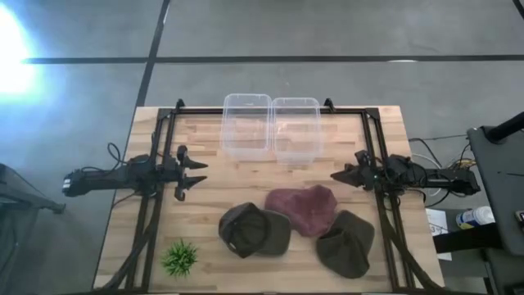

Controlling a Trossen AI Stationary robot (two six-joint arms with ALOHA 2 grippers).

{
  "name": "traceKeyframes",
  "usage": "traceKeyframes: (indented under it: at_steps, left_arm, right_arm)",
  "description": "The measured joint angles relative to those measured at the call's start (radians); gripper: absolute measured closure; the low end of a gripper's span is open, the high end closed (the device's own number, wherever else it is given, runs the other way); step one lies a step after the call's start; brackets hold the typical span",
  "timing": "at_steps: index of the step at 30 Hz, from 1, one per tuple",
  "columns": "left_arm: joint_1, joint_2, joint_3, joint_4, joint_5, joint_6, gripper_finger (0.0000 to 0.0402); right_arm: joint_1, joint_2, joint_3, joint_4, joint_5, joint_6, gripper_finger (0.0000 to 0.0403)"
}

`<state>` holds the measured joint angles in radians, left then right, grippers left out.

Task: Pick & Place hat
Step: Put the right black cap into the right transparent bin

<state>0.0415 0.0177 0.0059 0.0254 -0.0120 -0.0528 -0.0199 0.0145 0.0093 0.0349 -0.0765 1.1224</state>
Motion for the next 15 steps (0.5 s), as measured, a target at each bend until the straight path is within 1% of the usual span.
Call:
traceKeyframes:
  at_steps: [2, 5, 9, 11, 13, 15]
  left_arm:
    - [0.0, 0.0, 0.0, 0.0, 0.0, 0.0, 0.0216]
    - [0.0, 0.0, 0.0, 0.0, 0.0, 0.0, 0.0216]
    - [0.0, 0.0, 0.0, 0.0, 0.0, 0.0, 0.0216]
    - [0.0, 0.0, 0.0, 0.0, 0.0, 0.0, 0.0216]
    - [0.0, 0.0, 0.0, -0.001, 0.0, 0.0, 0.0216]
    - [0.0, 0.0, 0.0, -0.001, 0.0, 0.0, 0.0216]
  right_arm:
    - [0.002, 0.004, 0.0, -0.001, -0.016, 0.025, 0.0234]
    - [0.002, 0.016, 0.0, 0.001, -0.089, 0.101, 0.0234]
    - [0.003, 0.081, 0.0, 0.027, -0.297, 0.072, 0.0234]
    - [0.003, 0.128, 0.001, 0.029, -0.353, 0.087, 0.0234]
    - [0.003, 0.18, 0.014, -0.009, -0.374, 0.047, 0.0234]
    - [0.003, 0.236, 0.048, -0.1, -0.372, -0.065, 0.0234]
